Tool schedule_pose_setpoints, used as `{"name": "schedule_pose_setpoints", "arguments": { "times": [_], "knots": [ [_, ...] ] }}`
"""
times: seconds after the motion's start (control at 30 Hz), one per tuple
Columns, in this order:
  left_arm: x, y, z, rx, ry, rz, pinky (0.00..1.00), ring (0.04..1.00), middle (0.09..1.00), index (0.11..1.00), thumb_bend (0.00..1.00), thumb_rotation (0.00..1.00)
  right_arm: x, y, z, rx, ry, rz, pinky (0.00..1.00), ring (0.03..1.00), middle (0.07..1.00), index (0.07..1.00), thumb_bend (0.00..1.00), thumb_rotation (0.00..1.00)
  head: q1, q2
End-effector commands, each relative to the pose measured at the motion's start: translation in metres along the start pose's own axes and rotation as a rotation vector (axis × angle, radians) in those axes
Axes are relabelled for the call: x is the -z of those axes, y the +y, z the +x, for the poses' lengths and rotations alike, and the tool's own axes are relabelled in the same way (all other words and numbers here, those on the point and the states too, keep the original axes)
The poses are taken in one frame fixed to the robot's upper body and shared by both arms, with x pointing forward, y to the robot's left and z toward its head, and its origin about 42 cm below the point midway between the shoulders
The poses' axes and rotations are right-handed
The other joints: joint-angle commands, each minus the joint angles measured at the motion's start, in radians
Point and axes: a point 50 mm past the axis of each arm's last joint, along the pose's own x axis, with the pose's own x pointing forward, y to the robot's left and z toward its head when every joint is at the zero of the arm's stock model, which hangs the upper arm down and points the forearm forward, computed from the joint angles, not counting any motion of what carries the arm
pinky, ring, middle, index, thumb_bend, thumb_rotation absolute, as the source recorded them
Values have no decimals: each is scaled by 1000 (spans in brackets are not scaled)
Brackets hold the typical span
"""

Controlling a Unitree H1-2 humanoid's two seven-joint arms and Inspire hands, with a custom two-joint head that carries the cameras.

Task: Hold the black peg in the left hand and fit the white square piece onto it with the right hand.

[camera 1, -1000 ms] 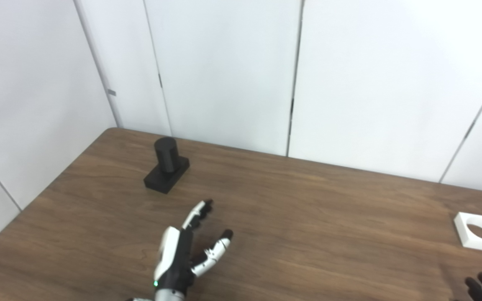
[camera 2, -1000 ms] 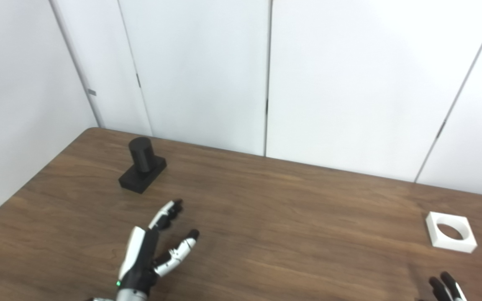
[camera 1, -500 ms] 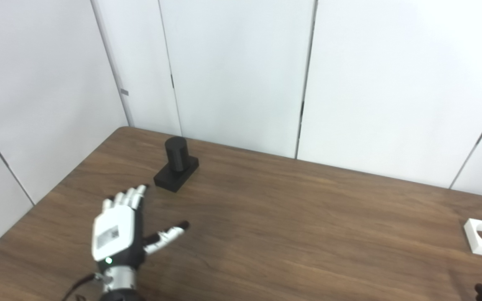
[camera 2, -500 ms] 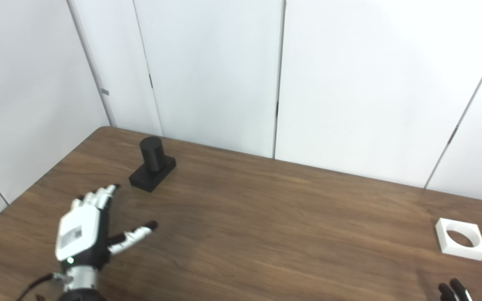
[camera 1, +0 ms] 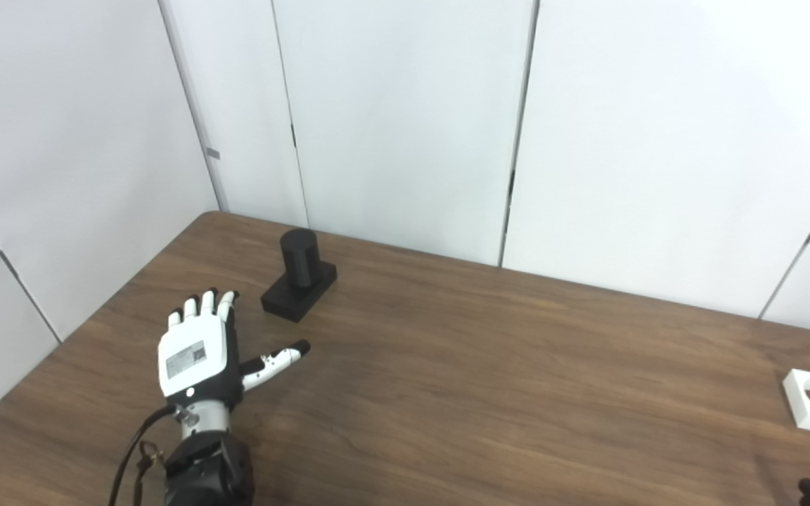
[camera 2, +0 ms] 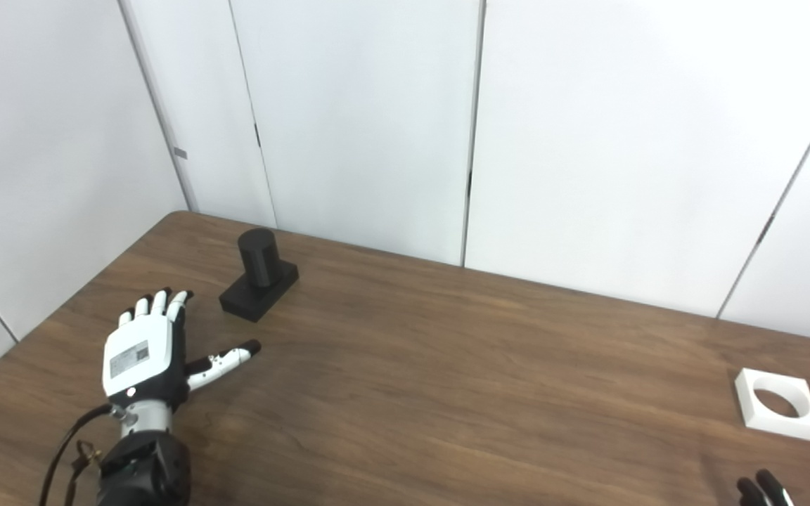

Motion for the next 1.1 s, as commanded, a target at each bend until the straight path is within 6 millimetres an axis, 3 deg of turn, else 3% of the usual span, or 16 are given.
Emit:
{"name": "schedule_pose_setpoints", "arguments": {
  "times": [0.0, 0.33, 0.7, 1.07],
  "knots": [
    [-3, 16, 22, -83, -11, -4, 1000, 1000, 977, 895, 950, 794, 5, 4, -2, -12, 39, 10, 970, 960, 916, 918, 704, 1000, -2, 1],
    [-21, 3, 55, -67, -28, 2, 1000, 991, 954, 871, 977, 806, 2, 6, -4, -11, 42, 9, 933, 943, 907, 901, 737, 1000, -6, 7],
    [-38, -10, 86, -36, -40, 55, 1000, 994, 951, 878, 976, 789, 1, 8, -5, -16, 34, -9, 944, 945, 902, 911, 702, 1000, -13, 12],
    [-49, -17, 95, -32, -46, 32, 1000, 955, 930, 878, 996, 781, 0, 8, -5, -43, 11, -19, 923, 949, 904, 926, 716, 1000, -19, 19]
  ]
}}
